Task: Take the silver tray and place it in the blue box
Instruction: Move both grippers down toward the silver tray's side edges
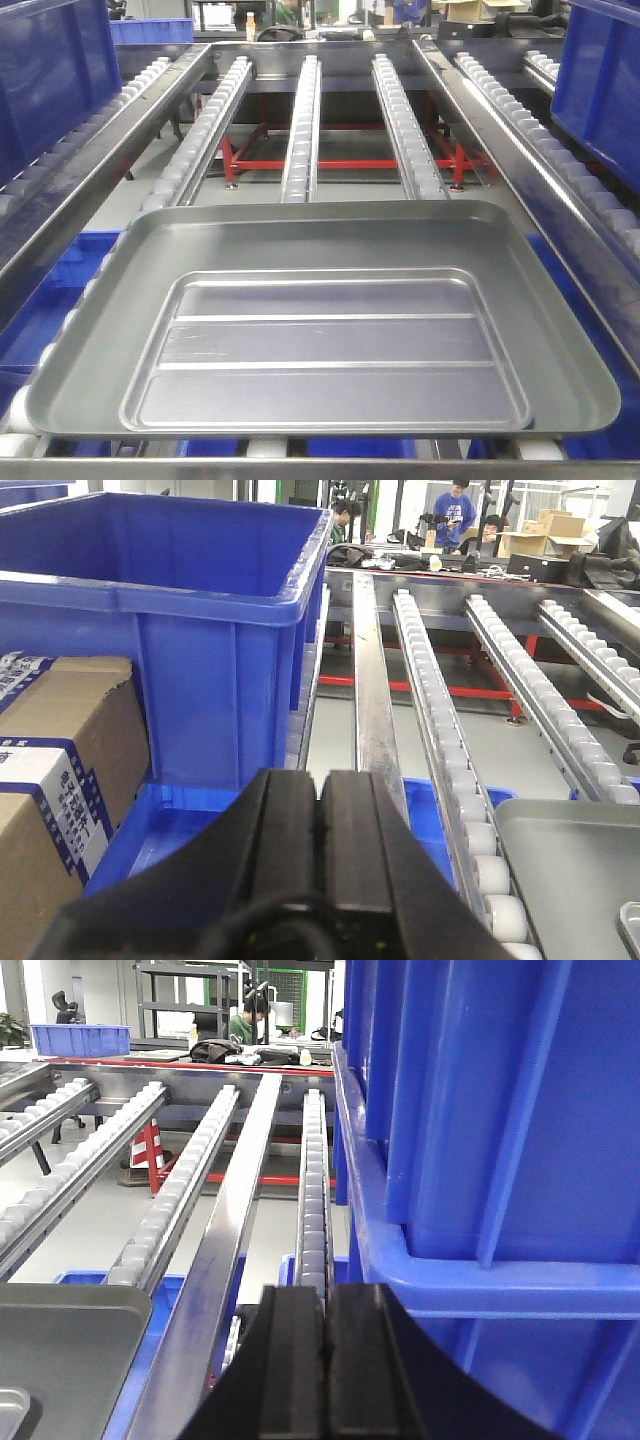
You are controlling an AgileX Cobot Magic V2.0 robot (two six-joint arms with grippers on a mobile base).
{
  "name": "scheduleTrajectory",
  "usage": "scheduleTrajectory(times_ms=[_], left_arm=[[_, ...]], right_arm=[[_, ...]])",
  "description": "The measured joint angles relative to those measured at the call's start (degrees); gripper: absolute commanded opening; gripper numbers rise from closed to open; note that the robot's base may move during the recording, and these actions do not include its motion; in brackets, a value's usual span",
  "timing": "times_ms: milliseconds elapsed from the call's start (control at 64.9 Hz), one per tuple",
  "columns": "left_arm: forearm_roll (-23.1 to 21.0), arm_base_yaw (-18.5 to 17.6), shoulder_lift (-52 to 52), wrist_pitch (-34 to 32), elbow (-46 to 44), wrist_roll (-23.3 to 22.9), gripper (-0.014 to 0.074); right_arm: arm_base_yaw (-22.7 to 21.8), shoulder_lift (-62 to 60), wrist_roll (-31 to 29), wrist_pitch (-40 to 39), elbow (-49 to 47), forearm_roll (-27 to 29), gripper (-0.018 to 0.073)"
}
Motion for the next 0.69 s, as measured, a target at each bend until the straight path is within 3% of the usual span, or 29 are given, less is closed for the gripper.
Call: scheduleTrajectory(times_ms=[693], left_arm=[[0.0,0.0,0.0,0.0,0.0,0.0,-0.0095]], right_arm=[[0.0,0.0,0.0,-0.11,0.0,0.0,0.005]])
